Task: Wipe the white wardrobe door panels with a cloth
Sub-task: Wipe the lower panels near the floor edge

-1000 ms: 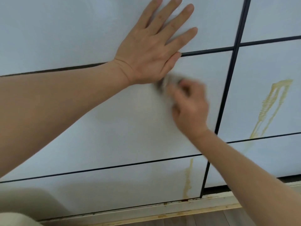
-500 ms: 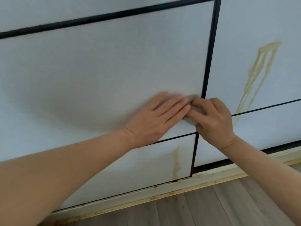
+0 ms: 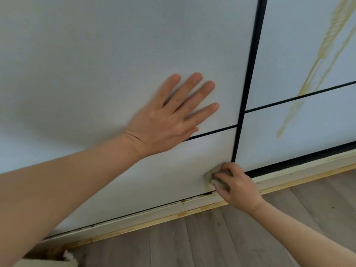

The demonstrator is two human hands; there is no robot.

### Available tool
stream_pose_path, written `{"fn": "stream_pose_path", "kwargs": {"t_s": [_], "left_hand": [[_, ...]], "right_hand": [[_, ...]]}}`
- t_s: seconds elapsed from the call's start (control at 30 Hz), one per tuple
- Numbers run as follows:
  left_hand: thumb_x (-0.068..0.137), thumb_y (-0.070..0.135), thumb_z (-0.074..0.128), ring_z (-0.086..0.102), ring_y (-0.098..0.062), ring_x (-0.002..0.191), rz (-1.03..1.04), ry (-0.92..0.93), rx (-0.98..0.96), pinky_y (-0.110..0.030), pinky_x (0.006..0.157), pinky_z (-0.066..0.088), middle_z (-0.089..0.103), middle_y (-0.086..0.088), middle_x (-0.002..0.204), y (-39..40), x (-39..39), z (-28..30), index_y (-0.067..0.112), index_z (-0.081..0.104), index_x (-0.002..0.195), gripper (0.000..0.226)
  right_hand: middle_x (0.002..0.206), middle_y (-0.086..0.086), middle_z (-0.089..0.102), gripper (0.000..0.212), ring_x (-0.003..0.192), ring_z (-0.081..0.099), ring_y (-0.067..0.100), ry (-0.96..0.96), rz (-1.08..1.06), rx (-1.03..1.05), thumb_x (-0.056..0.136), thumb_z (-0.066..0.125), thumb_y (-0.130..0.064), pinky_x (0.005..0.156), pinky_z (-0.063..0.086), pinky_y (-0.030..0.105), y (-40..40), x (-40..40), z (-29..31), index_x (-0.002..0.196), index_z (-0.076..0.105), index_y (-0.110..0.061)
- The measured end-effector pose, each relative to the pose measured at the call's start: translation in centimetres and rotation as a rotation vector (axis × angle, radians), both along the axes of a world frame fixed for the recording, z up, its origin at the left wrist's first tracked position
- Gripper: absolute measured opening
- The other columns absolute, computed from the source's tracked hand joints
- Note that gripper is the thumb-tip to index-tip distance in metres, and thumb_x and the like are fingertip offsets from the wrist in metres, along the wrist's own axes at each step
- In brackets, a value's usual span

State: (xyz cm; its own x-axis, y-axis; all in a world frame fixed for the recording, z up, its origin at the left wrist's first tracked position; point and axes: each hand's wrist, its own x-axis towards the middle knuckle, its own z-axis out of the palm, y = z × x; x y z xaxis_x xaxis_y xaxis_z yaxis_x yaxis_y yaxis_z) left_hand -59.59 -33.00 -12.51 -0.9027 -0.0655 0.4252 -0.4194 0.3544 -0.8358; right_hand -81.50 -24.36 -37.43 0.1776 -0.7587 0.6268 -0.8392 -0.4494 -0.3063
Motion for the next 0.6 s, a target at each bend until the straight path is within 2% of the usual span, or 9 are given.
{"fn": "stream_pose_path", "kwargs": {"t_s": [0.03, 0.1, 0.17, 0.23, 0.3, 0.4, 0.47, 0.53, 0.6], "left_hand": [[0.103, 0.043, 0.044, 0.033, -0.041, 0.146, 0.013, -0.001, -0.014, -0.058, 0.121, 0.014, 0.032, -0.016, 0.160, 0.0, 0.1, 0.1, 0.021, 0.029, 0.158, 0.061], [0.104, 0.042, 0.043, 0.032, -0.041, 0.146, 0.025, -0.005, -0.034, -0.059, 0.121, 0.014, 0.032, -0.016, 0.160, 0.0, 0.3, 0.0, 0.021, 0.029, 0.158, 0.060], [0.105, 0.040, 0.042, 0.035, -0.041, 0.144, 0.012, 0.011, -0.036, -0.058, 0.119, 0.018, 0.035, -0.016, 0.159, 0.0, 0.2, 0.2, 0.021, 0.033, 0.157, 0.056], [0.106, 0.038, 0.041, 0.037, -0.041, 0.143, 0.008, 0.020, -0.039, -0.057, 0.118, 0.020, 0.036, -0.016, 0.158, 0.1, -0.1, 0.3, 0.021, 0.034, 0.156, 0.053], [0.106, 0.037, 0.042, 0.037, -0.041, 0.144, 0.014, 0.010, -0.030, -0.058, 0.118, 0.018, 0.035, -0.016, 0.159, 0.0, -0.1, 0.2, 0.021, 0.033, 0.157, 0.054], [0.105, 0.035, 0.042, 0.037, -0.042, 0.143, 0.010, 0.011, -0.044, -0.058, 0.118, 0.017, 0.036, -0.016, 0.158, -0.1, 0.0, 0.1, 0.021, 0.035, 0.156, 0.054], [0.105, 0.035, 0.042, 0.037, -0.042, 0.143, 0.001, 0.013, -0.038, -0.058, 0.118, 0.018, 0.037, -0.017, 0.158, -0.3, 0.1, 0.0, 0.021, 0.035, 0.156, 0.053], [0.105, 0.034, 0.042, 0.037, -0.041, 0.143, -0.005, 0.014, -0.042, -0.057, 0.118, 0.018, 0.037, -0.016, 0.158, -0.2, 0.1, 0.0, 0.021, 0.035, 0.156, 0.053], [0.106, 0.034, 0.041, 0.037, -0.041, 0.143, -0.011, 0.016, -0.034, -0.057, 0.118, 0.017, 0.036, -0.016, 0.158, -0.2, 0.2, 0.0, 0.021, 0.034, 0.156, 0.053]], "right_hand": [[0.112, 0.006, 0.048, 0.029, 0.087, 0.060, 0.027, -0.102, -0.029, -0.095, 0.089, 0.068, -0.029, 0.064, 0.062, 0.038, -0.3, 0.8, 2.2, 0.100, 0.076, -0.004], [0.112, 0.010, 0.047, 0.024, 0.092, 0.057, 0.025, -0.274, -0.109, -0.289, 0.094, 0.063, -0.019, 0.081, 0.056, 0.024, -1.0, 2.5, 7.7, 0.098, 0.074, 0.003], [0.110, 0.021, 0.048, 0.019, 0.103, 0.051, 0.025, -0.432, -0.202, -0.427, 0.088, 0.067, -0.008, 0.096, 0.042, 0.010, -1.8, 3.5, 12.9, 0.099, 0.071, 0.007], [0.107, 0.026, 0.049, 0.020, 0.106, 0.049, 0.025, -0.527, -0.249, -0.454, 0.083, 0.071, -0.005, 0.098, 0.038, 0.007, -2.4, 4.2, 13.7, 0.101, 0.067, 0.005], [0.112, 0.018, 0.045, 0.025, 0.102, 0.048, 0.019, -0.607, -0.337, -0.298, 0.081, 0.074, -0.002, 0.093, 0.043, 0.011, -1.7, 5.3, 9.1, 0.102, 0.061, -0.004], [0.117, 0.004, 0.042, 0.031, 0.088, 0.050, 0.011, -0.805, -0.525, 0.335, 0.084, 0.075, 0.002, 0.088, 0.055, 0.035, 0.8, 7.0, -1.0, 0.102, 0.056, -0.014], [0.118, 0.008, 0.050, 0.022, 0.086, 0.055, 0.014, -0.911, -0.621, 0.668, 0.088, 0.066, 0.004, 0.088, 0.054, 0.041, 1.3, 7.3, -5.2, 0.100, 0.058, -0.013], [0.111, 0.015, 0.061, 0.017, 0.090, 0.062, 0.023, -1.054, -0.713, 0.781, 0.088, 0.063, 0.005, 0.080, 0.051, 0.035, 0.6, 6.9, -5.6, 0.097, 0.061, -0.010], [0.100, 0.012, 0.063, 0.014, 0.088, 0.062, 0.023, -1.172, -0.757, 0.759, 0.087, 0.066, 0.001, 0.069, 0.046, 0.028, 0.0, 7.3, -3.6, 0.095, 0.060, -0.009]]}}
